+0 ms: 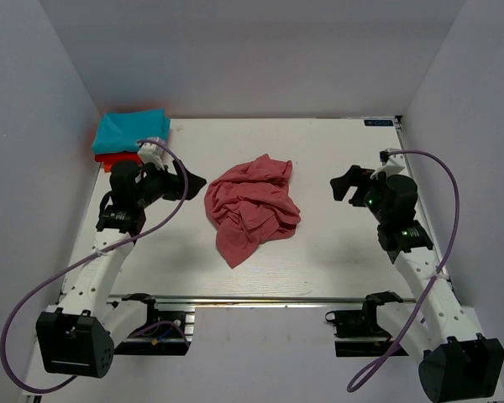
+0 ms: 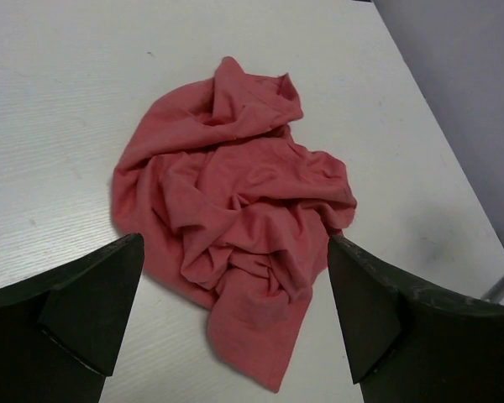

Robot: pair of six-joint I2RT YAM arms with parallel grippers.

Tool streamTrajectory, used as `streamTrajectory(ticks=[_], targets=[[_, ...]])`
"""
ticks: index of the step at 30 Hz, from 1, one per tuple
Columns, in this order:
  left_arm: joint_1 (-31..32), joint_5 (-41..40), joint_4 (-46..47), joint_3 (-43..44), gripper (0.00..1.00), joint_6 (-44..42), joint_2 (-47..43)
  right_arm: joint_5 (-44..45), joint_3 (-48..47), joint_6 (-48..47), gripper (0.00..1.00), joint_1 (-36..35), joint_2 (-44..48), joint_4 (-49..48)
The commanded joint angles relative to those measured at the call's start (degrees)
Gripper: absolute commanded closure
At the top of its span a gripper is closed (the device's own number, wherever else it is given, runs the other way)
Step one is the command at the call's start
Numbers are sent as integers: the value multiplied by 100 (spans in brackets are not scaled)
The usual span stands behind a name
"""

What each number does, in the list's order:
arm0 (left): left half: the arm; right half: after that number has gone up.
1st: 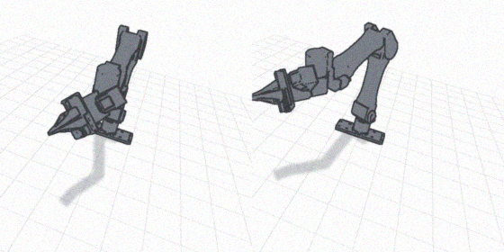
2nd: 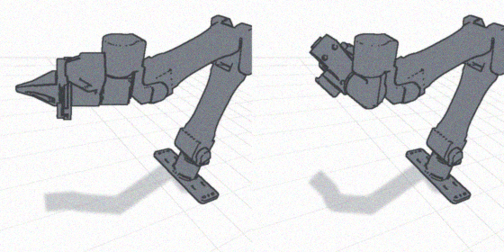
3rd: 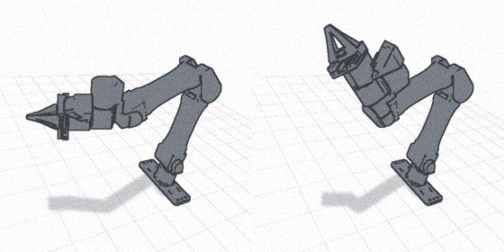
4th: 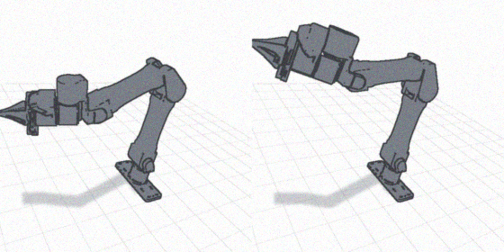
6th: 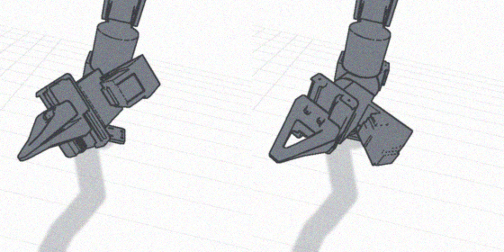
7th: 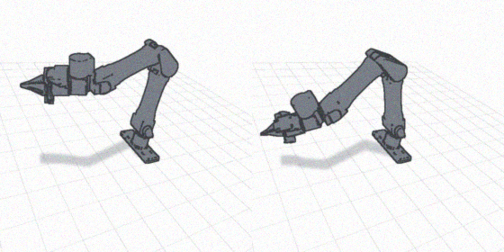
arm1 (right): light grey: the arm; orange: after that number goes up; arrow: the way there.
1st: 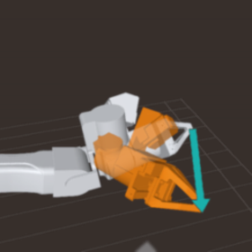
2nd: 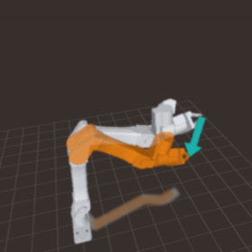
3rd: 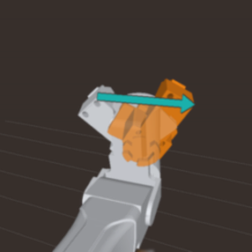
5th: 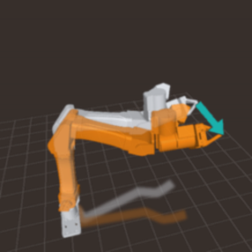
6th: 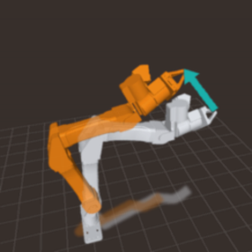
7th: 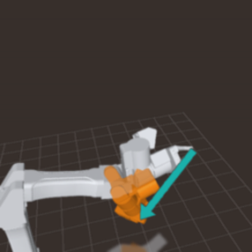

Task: Fold and stack the t-shirts
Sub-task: Flatten out the tshirt

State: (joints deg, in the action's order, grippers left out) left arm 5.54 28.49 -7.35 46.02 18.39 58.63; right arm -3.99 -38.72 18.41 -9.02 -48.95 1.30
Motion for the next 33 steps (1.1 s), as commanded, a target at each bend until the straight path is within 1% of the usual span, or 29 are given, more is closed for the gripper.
streamTrajectory(ticks=[1, 3, 6, 7, 10, 11, 12, 13, 14, 15, 16, 17, 19, 23, 25, 30, 31, 32, 33], targets=[[218, 560, 190, 91, 0, 146, -89, -163, -285, 92, 10, 14, -88, 134], [377, 614, 269, -48, 0, 199, 16, -233, -268, 101, 10, 14, -176, 20], [851, 465, 322, -111, 0, 200, 315, -663, -329, 84, 10, 5, -475, -16], [1157, 395, 322, -111, 0, 200, 498, -734, -347, 57, 10, -4, -710, -7], [1668, 394, 497, -224, 0, 138, 763, -1147, -505, 92, 10, -4, -1116, -16], [2000, 203, 559, -277, 0, 190, 990, -1226, -662, 83, 10, -21, -1474, 19], [2151, 105, 507, -278, 0, 191, 1149, -1419, -733, 5, 10, -30, -1590, 159], [2283, -44, 376, -199, 0, 191, 1325, -1447, -821, 4, 10, -39, -1713, 195], [2537, -376, 219, -103, 0, 191, 1518, -1543, -935, -22, 10, -56, -2115, 230], [2661, -510, -53, -6, 0, 191, 1876, -1604, -988, -40, 10, -56, -2171, 213], [2845, -668, -125, 143, 0, 191, 2019, -1666, -1023, -40, 10, -83, -2406, 134], [2847, -722, -126, 144, 0, 191, 2108, -1684, -1024, -40, 10, -118, -2409, 108], [3040, -932, -126, 275, 3, 314, 2170, -1676, -1102, -31, 10, -162, -2619, 98], [3216, -1879, -204, 276, 6, 446, 2170, -1465, -1138, -101, 10, -302, -2769, 125], [3216, -2057, -266, 390, 7, 577, 2284, -1289, -1129, -136, 10, -355, -2769, 125], [3269, -1997, -56, 495, 17, 578, 2591, -1104, -1120, -163, 10, -426, -2778, 195], [3269, -1936, 23, 548, 22, 630, 2705, -1069, -1129, -119, 10, -443, -2795, 204], [3269, -1935, 24, 548, 24, 630, 2758, -1043, -1129, -67, 10, -461, -2813, 195], [3269, -1935, 24, 627, 29, 630, 2811, -1043, -1112, -57, 10, -469, -2822, 169]])
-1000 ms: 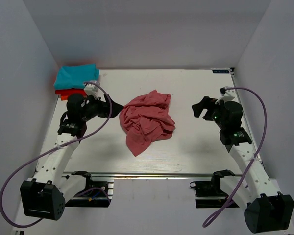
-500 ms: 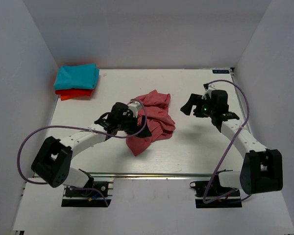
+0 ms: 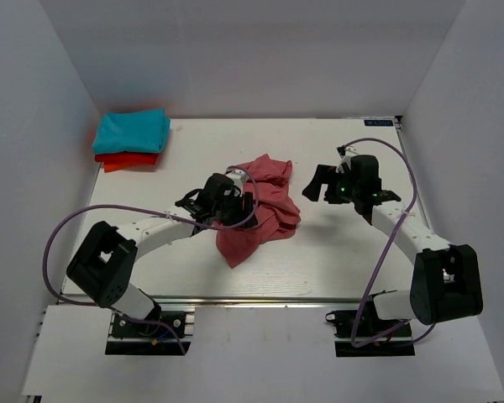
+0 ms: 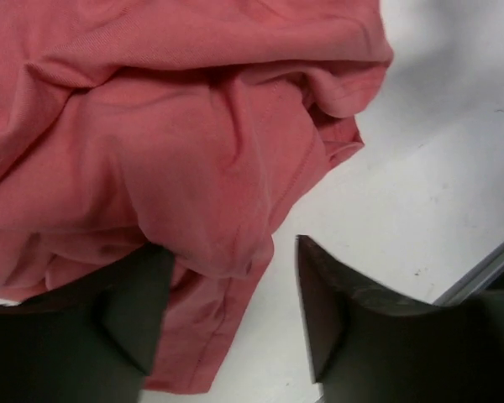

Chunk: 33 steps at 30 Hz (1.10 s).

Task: Fold and stack the t-shirts
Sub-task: Flatten out the tshirt

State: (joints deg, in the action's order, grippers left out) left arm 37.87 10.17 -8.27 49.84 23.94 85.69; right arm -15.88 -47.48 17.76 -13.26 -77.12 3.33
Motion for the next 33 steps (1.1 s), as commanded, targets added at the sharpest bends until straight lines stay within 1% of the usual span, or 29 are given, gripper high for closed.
streamTrajectory(ticks=[1, 3, 4, 5, 6, 7, 9, 11, 13, 18, 22, 25, 26, 28, 29, 30, 31, 32, 33], targets=[[89, -103, 168, 323, 34, 75, 106, 129, -200, -9, 10, -54, -13, -43], [89, -103, 168, 394, 58, 75, 194, 129, -165, 8, 10, -72, -40, -113], [89, -103, 168, 394, 67, 128, 194, 129, -147, 0, 10, -81, -83, -131], [89, -103, 281, 394, 88, 128, 194, 164, -156, -9, 10, -98, -127, -131], [89, -103, 352, 334, 98, 198, 124, 155, -191, -27, 10, -142, -154, -131], [89, -42, 448, 272, 100, 198, 45, 147, -226, -70, 10, -177, -276, -149], [89, 46, 746, 53, 100, 251, -148, 77, -409, -184, 10, -230, -443, -105], [89, 108, 801, -27, 100, 251, -456, 41, -551, -211, 10, -370, -767, -44], [89, 108, 801, -80, 100, 251, -632, -3, -911, -212, 10, -510, -1014, 26], [89, 55, 371, -80, 100, 251, -1106, -249, -1289, -185, 10, -783, -1489, -148], [89, 55, 115, -80, 100, 181, -1292, -355, -1587, -194, 11, -1038, -1919, -131], [89, -50, -33, -133, 100, 181, -1424, -302, -1755, -133, 17, -1179, -2218, -105], [89, -51, -86, -133, 100, 181, -1563, -337, -1782, -115, 17, -1231, -2272, -44], [89, -130, -174, -133, 100, 129, -1669, -311, -1852, -45, 21, -1284, -2482, -26], [89, -191, -262, -133, 100, 128, -1670, -293, -1887, -36, 27, -1311, -2509, -43], [89, -278, -263, -133, 100, 128, -1818, -302, -1887, -1, 51, -1337, -2553, -61], [89, -331, -410, -133, 100, 128, -1871, -293, -1879, 69, 74, -1355, -2553, -122], [89, -384, -464, -133, 100, 128, -1872, -284, -1861, 139, 92, -1355, -2536, -166], [89, -489, -517, -133, 100, 67, -1959, -241, -1852, 158, 100, -1355, -2458, -201]])
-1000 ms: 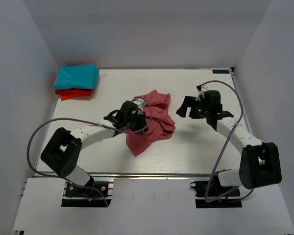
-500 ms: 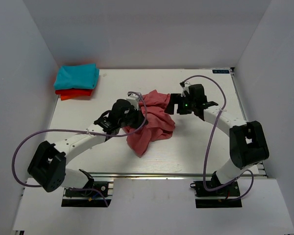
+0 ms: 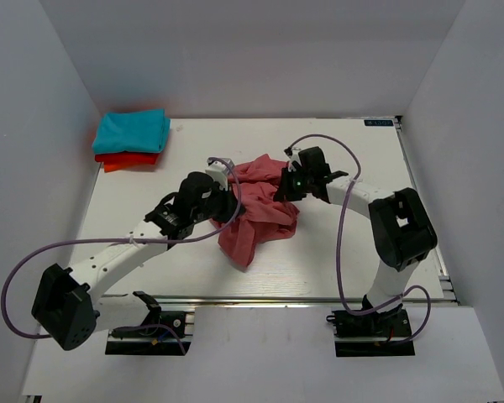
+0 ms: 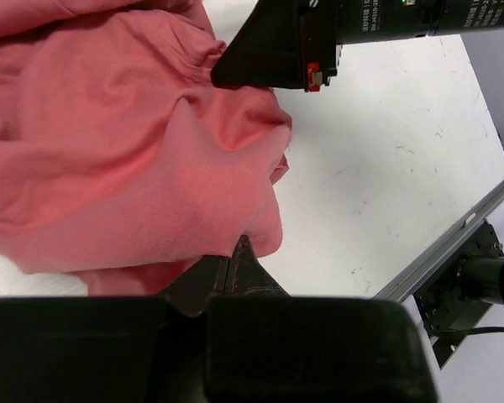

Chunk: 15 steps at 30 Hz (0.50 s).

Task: Fold and stack the t-shirts
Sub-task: Flatten out the tshirt

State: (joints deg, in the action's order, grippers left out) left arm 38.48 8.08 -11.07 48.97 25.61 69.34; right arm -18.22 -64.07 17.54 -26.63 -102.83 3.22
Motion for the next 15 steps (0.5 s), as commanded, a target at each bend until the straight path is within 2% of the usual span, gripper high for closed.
streamTrajectory(ticks=[1, 8, 10, 12, 13, 15], targets=[[28, -341, -299, -45, 100, -100, -403, 46, -202, 223, 100, -17, 235, -191], [28, -1140, -597, 604, 100, -389, -588, 1047, -614, -75, 100, -35, 1507, -103], [28, -1395, -738, 989, 100, -539, -649, 1643, -896, -66, 100, 9, 1834, -6], [28, -2010, -870, 1271, 100, -539, -650, 2100, -1202, -110, 100, 9, 2143, 99], [-24, -2473, -957, 1534, 100, -539, -720, 2651, -1274, -128, 100, 0, 2361, 91], [-25, -2863, -1090, 1825, 100, -591, -782, 2954, -1536, -285, 100, 18, 2721, 91]])
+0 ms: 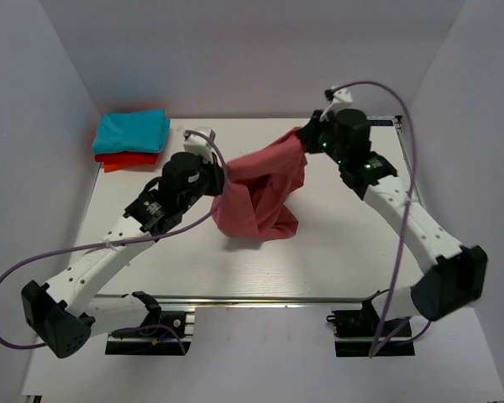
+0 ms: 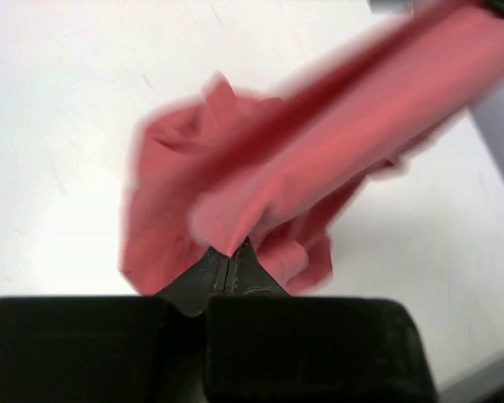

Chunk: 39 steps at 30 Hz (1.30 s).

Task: Fold and stack the t-shirts
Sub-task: Flatten out the tshirt

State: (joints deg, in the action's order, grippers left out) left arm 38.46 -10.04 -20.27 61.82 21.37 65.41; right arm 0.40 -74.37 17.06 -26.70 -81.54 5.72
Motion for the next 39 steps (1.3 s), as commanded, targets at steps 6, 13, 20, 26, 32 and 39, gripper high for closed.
streamTrajectory(ticks=[6, 13, 20, 26, 32, 39], targets=[[-75, -2457, -696, 1970, 100, -212, -494, 2446, -1536, -975, 100, 24, 1147, -176], [-75, -2020, -320, 3351, 100, -1283, -441, 1938, -3161, -1539, 100, 15, 1413, 52], [-75, -1159, 50, 4109, 100, -1854, -573, 1341, -3751, -1914, 100, 15, 1799, -333], [-75, -1088, -275, 4997, 100, -1970, -573, 1155, -3953, -2093, 100, 16, 2212, -510], [-75, -245, -390, 5243, 100, -1855, -687, 821, -3963, -1952, 100, 15, 2485, -493], [-75, -270, -442, 5156, 100, -1916, -486, 644, -3778, -1873, 100, 24, 2503, -492]])
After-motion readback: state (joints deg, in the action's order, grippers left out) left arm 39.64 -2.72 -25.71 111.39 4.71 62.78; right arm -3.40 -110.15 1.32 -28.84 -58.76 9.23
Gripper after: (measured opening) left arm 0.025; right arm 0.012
